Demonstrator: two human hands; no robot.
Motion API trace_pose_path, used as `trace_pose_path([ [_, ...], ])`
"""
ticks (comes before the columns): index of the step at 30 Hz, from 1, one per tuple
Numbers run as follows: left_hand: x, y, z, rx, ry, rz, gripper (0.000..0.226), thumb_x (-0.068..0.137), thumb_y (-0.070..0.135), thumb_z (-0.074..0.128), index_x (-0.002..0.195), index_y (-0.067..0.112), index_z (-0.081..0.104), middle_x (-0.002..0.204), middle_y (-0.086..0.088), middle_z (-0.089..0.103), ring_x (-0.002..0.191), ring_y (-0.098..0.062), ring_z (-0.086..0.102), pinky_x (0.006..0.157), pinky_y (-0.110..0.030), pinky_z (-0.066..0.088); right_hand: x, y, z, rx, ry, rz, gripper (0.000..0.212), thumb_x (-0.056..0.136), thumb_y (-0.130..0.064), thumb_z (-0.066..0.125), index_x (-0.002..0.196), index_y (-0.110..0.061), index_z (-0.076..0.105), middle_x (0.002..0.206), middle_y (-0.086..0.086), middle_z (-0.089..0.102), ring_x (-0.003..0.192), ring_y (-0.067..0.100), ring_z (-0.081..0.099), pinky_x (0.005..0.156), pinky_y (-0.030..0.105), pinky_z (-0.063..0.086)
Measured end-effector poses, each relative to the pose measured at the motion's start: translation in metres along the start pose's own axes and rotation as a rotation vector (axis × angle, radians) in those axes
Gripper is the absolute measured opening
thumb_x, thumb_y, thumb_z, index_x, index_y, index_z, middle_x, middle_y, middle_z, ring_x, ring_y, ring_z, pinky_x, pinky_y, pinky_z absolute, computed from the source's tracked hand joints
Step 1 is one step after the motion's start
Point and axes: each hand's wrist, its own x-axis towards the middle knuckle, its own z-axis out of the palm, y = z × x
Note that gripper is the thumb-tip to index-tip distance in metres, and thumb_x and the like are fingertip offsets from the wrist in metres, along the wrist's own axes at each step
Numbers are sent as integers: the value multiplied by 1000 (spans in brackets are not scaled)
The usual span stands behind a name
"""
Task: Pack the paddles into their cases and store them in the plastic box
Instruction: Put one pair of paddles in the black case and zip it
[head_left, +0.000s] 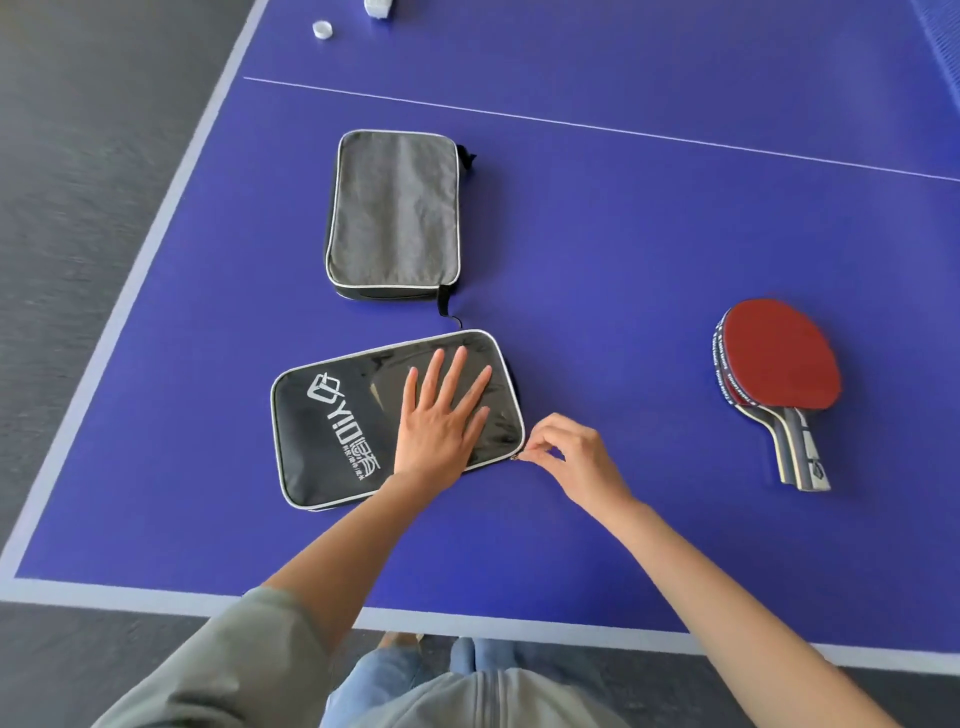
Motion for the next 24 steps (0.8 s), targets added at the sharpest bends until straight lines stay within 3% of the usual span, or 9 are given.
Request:
trace_pose_path([
  [3,0,-1,1,0,15,3,51,97,45,22,147,34,25,158,-2,20,145,-28,16,115,-50,17,6,8,-10,-49,-31,-15,13,83,-13,70,79,-2,64,82,5,62,67,18,58,61,35,51],
  [8,-1,-2,3,20,-4,4,52,96,48,19,147,36,21,158,-1,16,146,-26,12,117,-48,11,22,17,-19,-71,-64,-3,11,88,-14,66,85,-3,64,79,7,67,69,23,60,64,43,51],
  [14,0,-4,3,47,-29,20,53,96,49,19,147,37,19,158,0,16,146,-26,11,116,-49,12,37,20,-21,16,-54,35,6,86,-9,67,85,-3,65,80,5,69,69,17,63,67,32,53],
  [19,-8,-7,1,83,-34,77,52,97,48,20,148,37,17,158,-1,19,146,-27,14,116,-49,14,45,4,-12,291,-6,258,6,81,-2,66,83,-7,66,72,7,72,60,14,68,68,23,57],
  [24,-11,-8,-2,86,-32,117,52,96,48,22,147,36,21,156,-1,24,144,-28,21,114,-48,16,32,12,-14,601,-174,449,11,83,-6,65,90,-13,68,83,3,73,76,14,72,76,19,55],
])
